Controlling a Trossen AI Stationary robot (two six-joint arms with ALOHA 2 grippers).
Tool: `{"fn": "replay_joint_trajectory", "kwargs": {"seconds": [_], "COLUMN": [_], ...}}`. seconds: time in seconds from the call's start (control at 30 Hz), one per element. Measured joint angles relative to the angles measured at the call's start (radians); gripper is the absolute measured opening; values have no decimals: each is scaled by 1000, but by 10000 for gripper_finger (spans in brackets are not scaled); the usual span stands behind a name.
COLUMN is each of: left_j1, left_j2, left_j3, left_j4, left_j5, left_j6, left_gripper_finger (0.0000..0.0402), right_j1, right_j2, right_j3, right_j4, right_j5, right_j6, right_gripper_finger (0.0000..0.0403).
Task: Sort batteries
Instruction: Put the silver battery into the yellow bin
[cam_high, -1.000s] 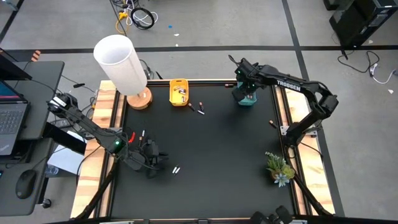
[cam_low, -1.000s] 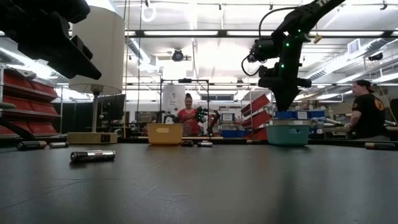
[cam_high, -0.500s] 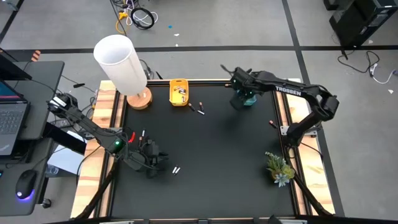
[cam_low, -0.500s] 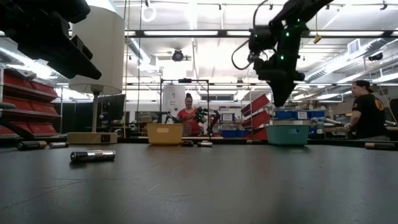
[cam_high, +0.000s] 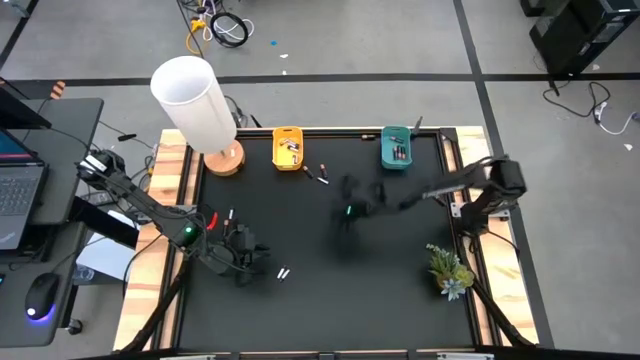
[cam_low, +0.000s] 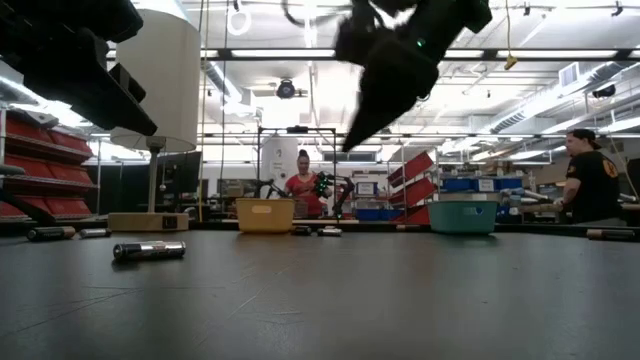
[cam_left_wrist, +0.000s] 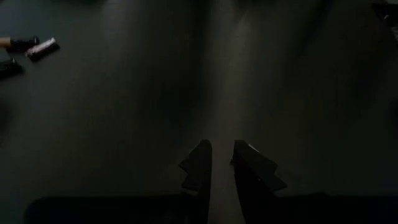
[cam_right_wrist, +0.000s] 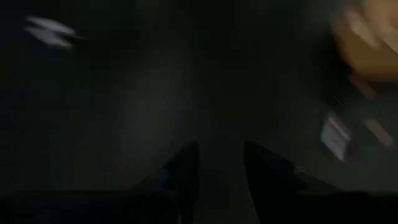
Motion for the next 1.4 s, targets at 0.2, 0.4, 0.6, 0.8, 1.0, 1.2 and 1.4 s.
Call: {"fn": "replay_joint_trajectory", "kwargs": {"seconds": [0.2, 0.4, 0.6, 0.8, 1.0, 1.2, 1.4], "left_j1": [-1, -1, -1, -1, -1, -1, -1], "left_j2": [0, 0, 0, 0, 0, 0, 0], "left_j3": [0, 0, 0, 0, 0, 0, 0], "left_j4": [-17, -11, -20, -42, -40, -38, -38], "left_j5": [15, 45, 54, 65, 66, 65, 58], "left_j6": [-36, -36, -35, -35, -35, -35, -35], "left_gripper_finger": [72, 72, 72, 72, 72, 72, 72], "right_j1": [172, 209, 209, 212, 209, 205, 200], "right_j2": [164, 330, 476, 543, 546, 545, 545], "right_j3": [3, 111, 269, 338, 337, 301, 279], "right_j4": [327, 470, 469, 475, 482, 554, 581], "right_j5": [-14, -54, -146, -180, -193, -202, -203], "right_j6": [-84, -69, -89, -154, -163, -172, -172], "right_gripper_finger": [133, 130, 132, 132, 131, 130, 130]}}
